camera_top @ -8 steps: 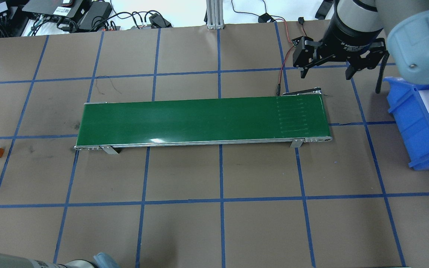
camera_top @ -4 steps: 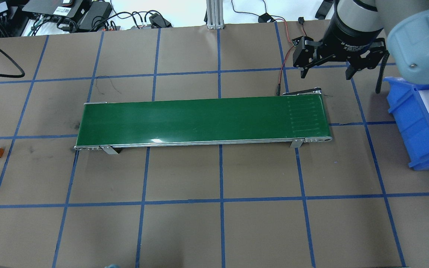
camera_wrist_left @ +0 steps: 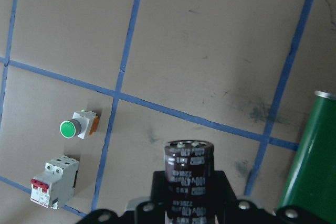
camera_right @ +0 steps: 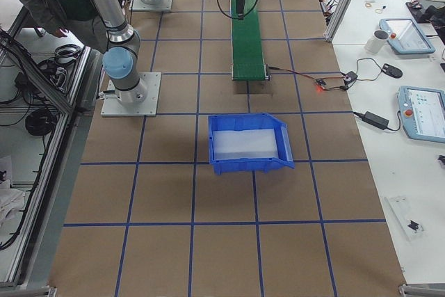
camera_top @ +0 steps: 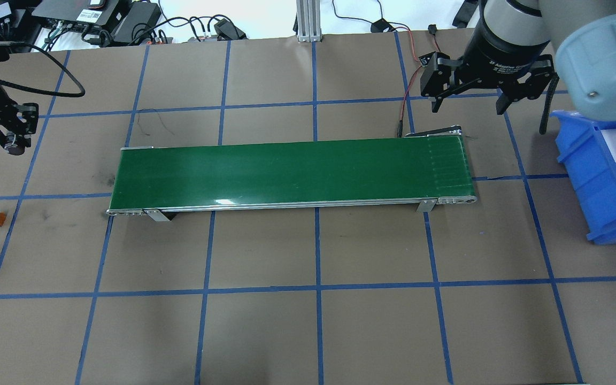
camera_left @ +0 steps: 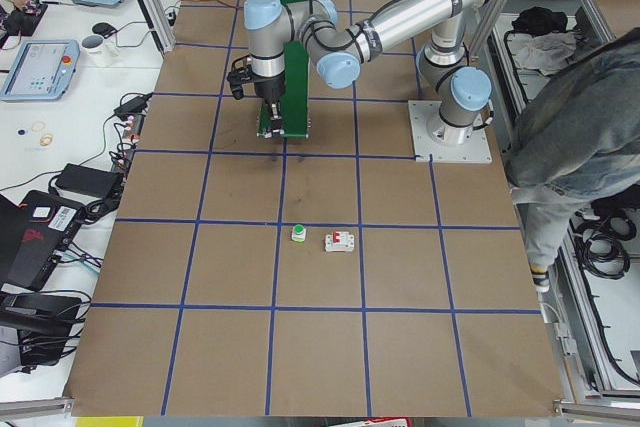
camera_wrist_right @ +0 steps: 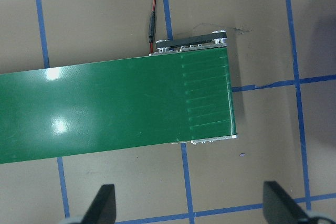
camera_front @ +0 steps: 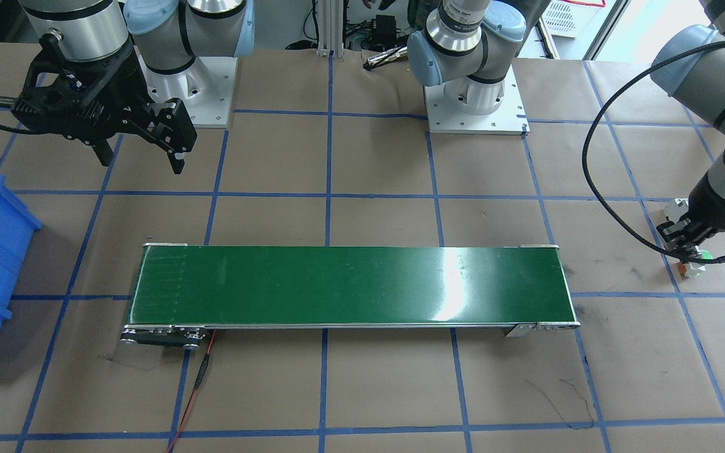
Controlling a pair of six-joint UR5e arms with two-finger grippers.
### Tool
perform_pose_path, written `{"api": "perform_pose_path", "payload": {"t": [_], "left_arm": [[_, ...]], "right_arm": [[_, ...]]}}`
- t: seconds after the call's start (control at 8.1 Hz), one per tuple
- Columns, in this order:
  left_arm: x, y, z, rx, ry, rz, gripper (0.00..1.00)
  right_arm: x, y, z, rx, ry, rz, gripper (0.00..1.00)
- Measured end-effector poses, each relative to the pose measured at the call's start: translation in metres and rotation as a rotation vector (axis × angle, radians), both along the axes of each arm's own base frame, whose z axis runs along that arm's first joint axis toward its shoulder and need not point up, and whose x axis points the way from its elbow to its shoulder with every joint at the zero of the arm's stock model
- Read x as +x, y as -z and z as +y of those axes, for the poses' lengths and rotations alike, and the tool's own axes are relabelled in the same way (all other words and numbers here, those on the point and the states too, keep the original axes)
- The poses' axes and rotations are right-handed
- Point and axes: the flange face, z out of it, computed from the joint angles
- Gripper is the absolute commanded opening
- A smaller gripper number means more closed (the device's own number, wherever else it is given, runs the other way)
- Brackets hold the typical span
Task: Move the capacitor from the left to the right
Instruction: 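Carry the capacitor with the left gripper over the conveyor's near end, then lower the capacitor onto the green belt and open the left gripper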
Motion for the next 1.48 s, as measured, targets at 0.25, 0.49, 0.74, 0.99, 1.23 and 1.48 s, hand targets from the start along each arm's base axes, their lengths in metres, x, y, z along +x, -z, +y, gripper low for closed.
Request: {"api": "perform_pose_path", "payload": {"t": [0.25,0.49,0.74,0.99,1.23,1.48], "left_arm": [[-0.034,0.010,-0.007,0.021,0.020,0.027,0.06],[-0.072,0.027,-0.019,0.041,0.113,0.101,0.07],[-0.115,0.058,-0.033,0.070,0.247,0.216,0.08],[-0.145,0.086,-0.044,0.099,0.343,0.284,0.08],[-0.152,0.104,-0.050,0.110,0.359,0.298,0.15],[-0.152,0.111,-0.053,0.101,0.358,0.295,0.15]], "right_arm": [[0.000,0.000,0.000,0.000,0.000,0.000,1.00],[0.000,0.000,0.000,0.001,0.000,0.000,1.00],[0.000,0.000,0.000,0.001,0.000,0.000,1.00],[0.000,0.000,0.000,0.002,0.000,0.001,1.00],[0.000,0.000,0.000,0.001,0.000,0.001,1.00],[0.000,0.000,0.000,0.001,0.001,0.001,1.00]]}}
